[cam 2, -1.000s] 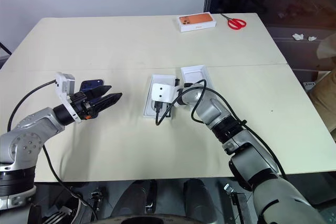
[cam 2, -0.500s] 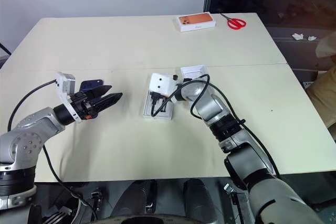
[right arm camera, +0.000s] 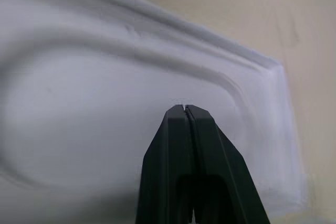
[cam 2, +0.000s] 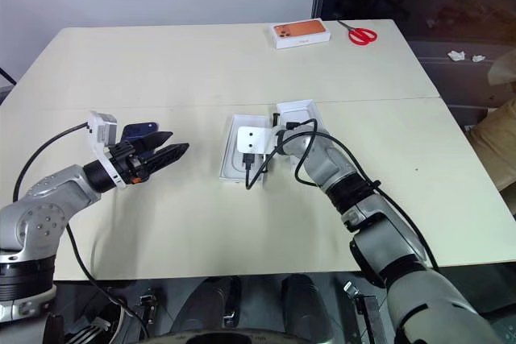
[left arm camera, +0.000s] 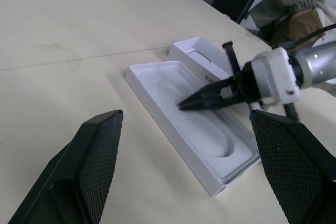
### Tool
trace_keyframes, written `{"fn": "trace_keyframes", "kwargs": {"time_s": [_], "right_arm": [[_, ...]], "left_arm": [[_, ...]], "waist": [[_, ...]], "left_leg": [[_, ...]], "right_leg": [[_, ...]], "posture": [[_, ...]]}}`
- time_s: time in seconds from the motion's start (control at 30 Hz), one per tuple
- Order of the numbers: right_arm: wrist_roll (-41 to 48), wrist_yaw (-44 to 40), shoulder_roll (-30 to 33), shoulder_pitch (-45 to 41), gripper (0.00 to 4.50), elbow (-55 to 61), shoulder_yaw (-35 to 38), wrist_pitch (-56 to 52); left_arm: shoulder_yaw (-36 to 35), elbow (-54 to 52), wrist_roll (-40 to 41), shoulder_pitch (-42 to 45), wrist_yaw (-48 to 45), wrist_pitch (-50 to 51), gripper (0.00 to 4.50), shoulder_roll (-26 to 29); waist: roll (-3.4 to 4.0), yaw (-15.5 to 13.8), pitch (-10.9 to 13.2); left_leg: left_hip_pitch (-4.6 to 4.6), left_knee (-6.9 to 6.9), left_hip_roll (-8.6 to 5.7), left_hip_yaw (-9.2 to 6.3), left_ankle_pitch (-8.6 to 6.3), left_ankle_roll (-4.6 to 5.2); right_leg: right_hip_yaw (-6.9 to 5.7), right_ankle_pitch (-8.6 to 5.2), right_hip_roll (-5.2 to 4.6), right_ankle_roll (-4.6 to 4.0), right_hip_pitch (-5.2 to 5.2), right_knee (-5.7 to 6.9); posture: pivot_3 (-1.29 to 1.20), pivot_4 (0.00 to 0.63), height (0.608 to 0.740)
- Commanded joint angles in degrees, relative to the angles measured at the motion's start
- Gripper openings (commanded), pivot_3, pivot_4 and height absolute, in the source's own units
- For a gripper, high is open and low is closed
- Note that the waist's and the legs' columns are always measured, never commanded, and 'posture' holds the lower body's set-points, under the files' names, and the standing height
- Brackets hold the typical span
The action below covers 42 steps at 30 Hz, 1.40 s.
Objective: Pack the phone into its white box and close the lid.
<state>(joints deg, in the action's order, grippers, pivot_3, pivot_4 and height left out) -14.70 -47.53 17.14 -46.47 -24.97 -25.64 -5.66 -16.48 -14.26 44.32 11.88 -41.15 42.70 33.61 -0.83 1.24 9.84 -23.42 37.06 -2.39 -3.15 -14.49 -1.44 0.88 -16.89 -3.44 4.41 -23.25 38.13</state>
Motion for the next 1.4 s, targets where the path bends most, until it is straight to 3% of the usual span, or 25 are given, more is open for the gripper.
{"fn": "trace_keyframes", "kwargs": {"time_s": [0.03, 0.2, 0.37, 0.5, 0.8, 1.1, 1.4], "right_arm": [[8.9, -3.1, -2.3, -0.5, 0.07, 7.0, 6.7, -7.6], [21.7, -8.7, -2.5, 1.7, 0.07, 17.6, 13.3, -22.5], [27.3, -12.7, 2.2, 5.0, 2.44, 27.1, 12.9, -32.1], [27.8, -15.8, 7.0, 7.1, 4.48, 31.6, 9.5, -33.5], [22.5, -12.7, 7.6, 8.9, 4.48, 29.5, 3.2, -27.2], [24.5, -11.1, 5.2, 7.4, 4.48, 28.0, 5.3, -26.8], [22.8, -4.5, -1.8, 2.5, 4.48, 20.6, 6.5, -21.3]], "left_arm": [[-0.9, -1.6, 0.1, -0.2, -0.9, -1.6, 4.09, 1.1], [-1.0, -1.6, 0.3, -1.2, -2.5, -1.8, 4.09, 2.3], [-1.6, -4.7, 2.1, -6.0, -10.4, -2.2, 4.09, 7.1], [-1.5, -4.2, -1.7, -8.9, -14.7, -6.6, 4.09, 10.6], [-2.3, -2.5, -3.8, -11.9, -15.9, -10.9, 4.09, 11.0], [-4.2, 0.4, -4.7, -11.3, -13.5, -12.3, 4.09, 10.3], [-7.7, 12.4, -4.8, -5.4, -7.9, -8.1, 4.09, 10.7]], "waist": [[0.01, -0.1, 0.0], [0.01, -0.5, 0.0], [0.06, -0.3, 0.0], [0.08, -0.2, 0.0], [0.08, -0.3, 0.0], [0.08, -0.3, 0.0], [0.08, -0.1, 0.0]], "left_leg": [[0.0, 0.0, 0.0, -0.01, -0.01, 0.01], [0.0, 0.01, -0.01, -0.02, -0.09, 0.15], [-0.01, -0.04, -0.01, -0.03, -0.1, 0.17], [-0.01, -0.07, 0.01, -0.03, -0.11, 0.19], [-0.02, -0.1, 0.02, -0.01, -0.13, 0.22], [-0.02, -0.09, 0.03, -0.02, -0.13, 0.22], [-0.01, -0.11, 0.03, -0.03, -0.13, 0.21]], "right_leg": [[0.0, 0.0, 0.0, 0.0, 0.0, 0.0], [-0.02, 0.0, -0.04, 0.0, 0.03, -0.02], [-0.01, 0.0, -0.05, -0.01, 0.01, -0.05], [-0.01, -0.01, -0.07, -0.02, -0.02, -0.04], [-0.01, -0.01, -0.09, -0.03, 0.0, -0.12], [-0.02, -0.01, -0.09, -0.02, 0.0, -0.11], [-0.03, 0.0, -0.04, -0.01, -0.08, -0.05]], "posture": [[0.0, 0.15, 0.74], [0.0, 0.15, 0.74], [0.0, 0.15, 0.74], [0.0, 0.15, 0.74], [0.0, 0.15, 0.74], [0.0, 0.15, 0.74], [0.0, 0.15, 0.74]]}}
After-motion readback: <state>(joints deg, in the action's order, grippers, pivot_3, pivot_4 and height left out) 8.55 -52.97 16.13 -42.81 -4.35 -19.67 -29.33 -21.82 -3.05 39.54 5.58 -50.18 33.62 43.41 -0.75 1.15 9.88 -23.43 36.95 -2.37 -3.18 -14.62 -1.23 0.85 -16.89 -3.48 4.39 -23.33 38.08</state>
